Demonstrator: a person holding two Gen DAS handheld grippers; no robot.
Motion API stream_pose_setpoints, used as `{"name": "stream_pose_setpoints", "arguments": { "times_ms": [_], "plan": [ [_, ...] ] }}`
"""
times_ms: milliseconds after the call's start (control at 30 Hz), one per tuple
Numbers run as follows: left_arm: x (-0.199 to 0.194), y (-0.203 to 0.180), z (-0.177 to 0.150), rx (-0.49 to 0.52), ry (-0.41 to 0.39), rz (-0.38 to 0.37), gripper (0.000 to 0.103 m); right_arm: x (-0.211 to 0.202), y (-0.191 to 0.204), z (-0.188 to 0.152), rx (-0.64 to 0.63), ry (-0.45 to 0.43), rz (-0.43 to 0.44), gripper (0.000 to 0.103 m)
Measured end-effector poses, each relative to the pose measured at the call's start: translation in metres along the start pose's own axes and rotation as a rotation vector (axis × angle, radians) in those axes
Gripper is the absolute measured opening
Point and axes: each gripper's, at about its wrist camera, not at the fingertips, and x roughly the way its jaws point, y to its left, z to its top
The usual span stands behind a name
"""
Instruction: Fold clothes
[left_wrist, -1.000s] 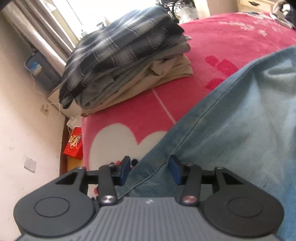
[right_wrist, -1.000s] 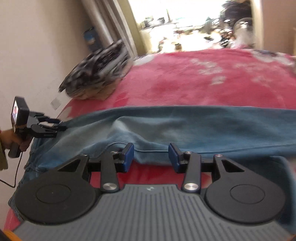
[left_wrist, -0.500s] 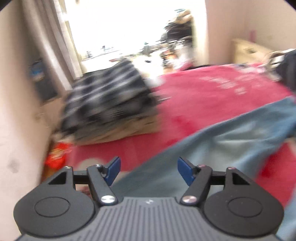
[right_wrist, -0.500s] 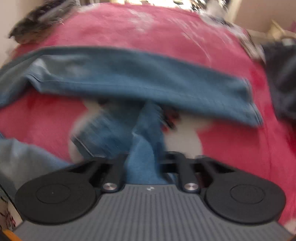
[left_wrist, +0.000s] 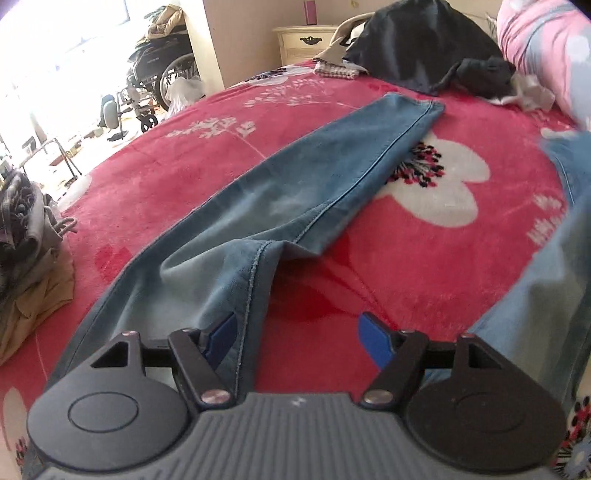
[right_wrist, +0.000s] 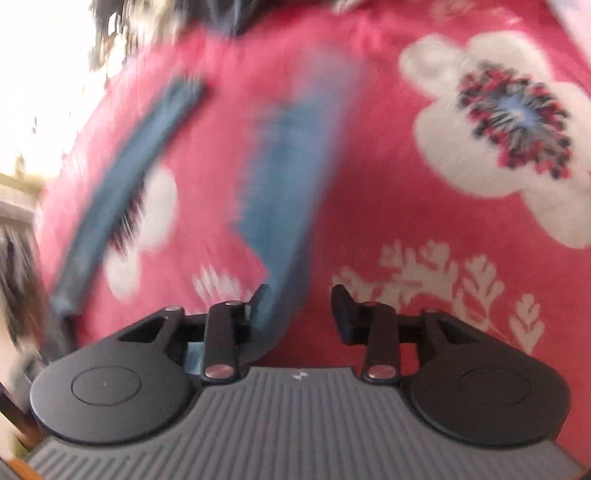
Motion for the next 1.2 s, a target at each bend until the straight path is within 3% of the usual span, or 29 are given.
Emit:
{"name": "stream_pose_setpoints", "arguments": {
  "times_ms": [67,133,267,333,433,500,567,600,633,767,833,933,1033,1133,1200],
  "plan": [
    [0.002,-0.005,-0.001,0.015,0.004,0.019,0.074,-0.023,0.010,0.005,0.001,-0.155,0.022,0.048],
    [0.003,-0.009,-0.001,0.033,0.004,0.042,0.074,-0.032,0.025,0.019,-0.021,-0.279,0.103,0.055],
    [0.004,-0.011,-0.002,0.056,0.006,0.087,0.074,0.020,0.069,0.062,-0.051,-0.225,0.311,0.060],
    [0.006,-0.011,-0.005,0.055,0.011,0.100,0.074,0.072,0.086,0.085,-0.005,-0.164,0.343,0.060],
    [0.012,-0.012,-0.010,0.056,0.013,0.133,0.074,0.154,0.096,0.115,0.097,-0.098,0.291,0.058],
    [0.017,-0.013,-0.012,0.058,0.022,0.143,0.074,0.194,0.096,0.128,0.148,-0.099,0.242,0.053],
    [0.023,-0.013,-0.014,0.052,0.036,0.126,0.074,0.223,0.099,0.137,0.175,-0.105,0.224,0.039],
    [0.026,-0.013,-0.014,0.049,0.045,0.114,0.074,0.233,0.101,0.140,0.187,-0.110,0.230,0.018],
    [0.029,-0.013,-0.015,0.047,0.056,0.101,0.073,0.234,0.107,0.144,0.169,-0.128,0.244,0.004],
    [0.039,-0.009,-0.017,0.043,0.103,0.054,0.073,0.222,0.138,0.164,0.031,-0.220,0.318,0.003],
    [0.041,-0.004,-0.016,0.026,0.118,0.030,0.073,0.199,0.161,0.169,-0.106,-0.315,0.349,0.002],
    [0.043,0.004,-0.015,-0.005,0.144,-0.007,0.073,0.187,0.177,0.174,-0.219,-0.388,0.334,0.002],
    [0.044,0.011,-0.017,-0.023,0.166,-0.030,0.073,0.206,0.159,0.181,-0.189,-0.376,0.283,0.002],
    [0.046,0.015,-0.017,-0.034,0.175,-0.042,0.073,0.245,0.139,0.178,-0.197,-0.303,0.169,0.003],
    [0.046,0.017,-0.016,-0.035,0.180,-0.045,0.073,0.260,0.126,0.177,-0.160,-0.257,0.156,0.006]
  ]
}}
